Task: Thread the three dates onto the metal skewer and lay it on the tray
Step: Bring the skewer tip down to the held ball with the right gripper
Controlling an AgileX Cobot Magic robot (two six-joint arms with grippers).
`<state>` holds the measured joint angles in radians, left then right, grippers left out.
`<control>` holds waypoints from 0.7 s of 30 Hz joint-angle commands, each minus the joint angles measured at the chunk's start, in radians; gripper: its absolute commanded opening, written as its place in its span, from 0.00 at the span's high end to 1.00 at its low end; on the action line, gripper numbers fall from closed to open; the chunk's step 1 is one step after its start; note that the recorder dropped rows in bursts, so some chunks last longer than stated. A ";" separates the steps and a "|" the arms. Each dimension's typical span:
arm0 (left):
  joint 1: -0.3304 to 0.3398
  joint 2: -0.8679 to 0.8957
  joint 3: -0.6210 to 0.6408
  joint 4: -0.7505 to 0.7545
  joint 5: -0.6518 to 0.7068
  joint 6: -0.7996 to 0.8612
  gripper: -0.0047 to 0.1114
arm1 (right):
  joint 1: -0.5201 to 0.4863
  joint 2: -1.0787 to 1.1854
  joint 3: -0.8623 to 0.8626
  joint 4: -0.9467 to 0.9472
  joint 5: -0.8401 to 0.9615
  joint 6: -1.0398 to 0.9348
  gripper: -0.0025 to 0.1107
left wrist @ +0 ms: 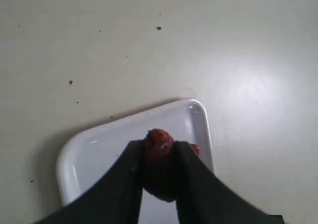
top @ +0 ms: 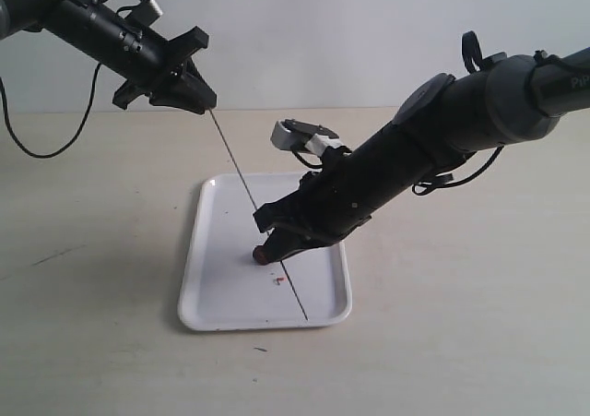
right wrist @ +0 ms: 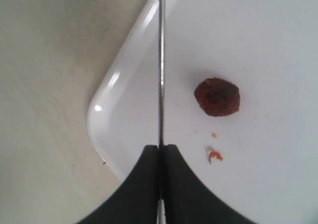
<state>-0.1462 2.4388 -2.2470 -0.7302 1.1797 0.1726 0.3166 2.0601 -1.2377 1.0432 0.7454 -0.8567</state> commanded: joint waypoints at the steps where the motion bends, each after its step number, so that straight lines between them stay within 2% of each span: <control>1: -0.004 -0.012 -0.001 -0.014 0.008 0.007 0.77 | 0.001 0.000 -0.006 -0.003 -0.010 -0.006 0.98; 21: -0.004 -0.012 -0.001 -0.041 0.035 0.000 0.77 | 0.001 0.000 -0.006 -0.026 -0.017 -0.006 0.98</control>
<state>-0.1462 2.4388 -2.2470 -0.7537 1.2028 0.1726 0.3166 2.0601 -1.2377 1.0212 0.7376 -0.8567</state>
